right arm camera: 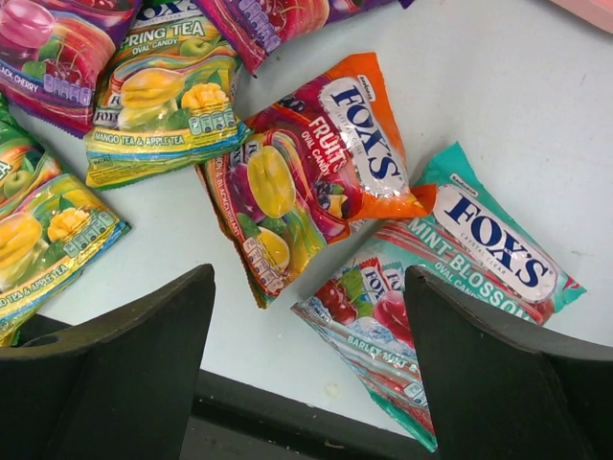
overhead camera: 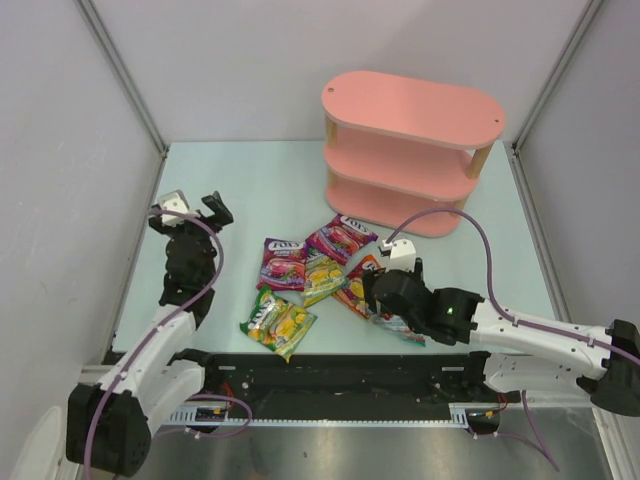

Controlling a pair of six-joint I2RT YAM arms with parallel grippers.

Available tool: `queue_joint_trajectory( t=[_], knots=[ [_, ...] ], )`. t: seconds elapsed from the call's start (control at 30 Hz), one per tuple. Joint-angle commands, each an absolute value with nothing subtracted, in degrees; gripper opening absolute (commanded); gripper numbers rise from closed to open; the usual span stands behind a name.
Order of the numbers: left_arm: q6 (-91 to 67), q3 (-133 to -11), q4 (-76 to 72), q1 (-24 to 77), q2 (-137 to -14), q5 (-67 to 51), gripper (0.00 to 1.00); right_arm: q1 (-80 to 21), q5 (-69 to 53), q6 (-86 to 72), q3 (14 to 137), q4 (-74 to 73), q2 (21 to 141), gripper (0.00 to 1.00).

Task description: Place and organize the candy bags onto the shelf

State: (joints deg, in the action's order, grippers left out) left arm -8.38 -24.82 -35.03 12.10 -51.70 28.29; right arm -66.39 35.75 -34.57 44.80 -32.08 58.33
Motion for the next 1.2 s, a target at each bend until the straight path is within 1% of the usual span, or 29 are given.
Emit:
queue_joint_trajectory(
  t=[0.0, 0.1, 0.27, 0.4, 0.53, 0.73, 0.87, 1.03, 1.17],
  knots=[
    [-18.27, -26.9, -16.28, 12.3, -46.52, 24.71, 1.0, -65.66, 38.14, -35.77, 44.39, -30.51, 57.74, 0.85],
    [-23.19, -25.23, -12.75, 12.3, -41.68, 19.44, 1.0, -64.87, 37.18, -35.07, 44.38, -28.92, 58.18, 0.85],
    [-29.78, -22.15, -9.32, 12.39, -37.45, 10.57, 1.0, -63.2, 35.16, -33.84, 44.38, -26.99, 59.76, 0.85],
    [-29.98, -20.39, -8.0, 13.88, -36.21, 8.87, 1.0, -62.05, 34.1, -33.14, 44.3, -25.58, 60.55, 0.85],
    [-28.65, -19.96, -5.45, 17.92, -37.44, 10.2, 1.0, -60.3, 32.79, -32.7, 43.6, -24.7, 61.08, 0.85],
    [-31.2, -16.79, -8.43, 24.59, -39.37, 12.65, 1.0, -58.27, 30.32, -32.52, 42.54, -22.42, 61.43, 0.85],
    [-31.73, -15.82, -9.66, 25.93, -41.13, 13.8, 1.0, -57.31, 28.4, -32.08, 42.36, -20.14, 62.4, 0.85],
    [-29.89, -17.66, -10.37, 25.93, -48.42, 13.54, 1.0, -56.78, 26.81, -32.43, 42.36, -18.9, 63.28, 0.85],
    [-29.09, -19.95, -10.28, 25.93, -54.22, 10.91, 0.99, -56.95, 26.63, -33.05, 42.01, -19.25, 63.37, 0.85]
  ],
)
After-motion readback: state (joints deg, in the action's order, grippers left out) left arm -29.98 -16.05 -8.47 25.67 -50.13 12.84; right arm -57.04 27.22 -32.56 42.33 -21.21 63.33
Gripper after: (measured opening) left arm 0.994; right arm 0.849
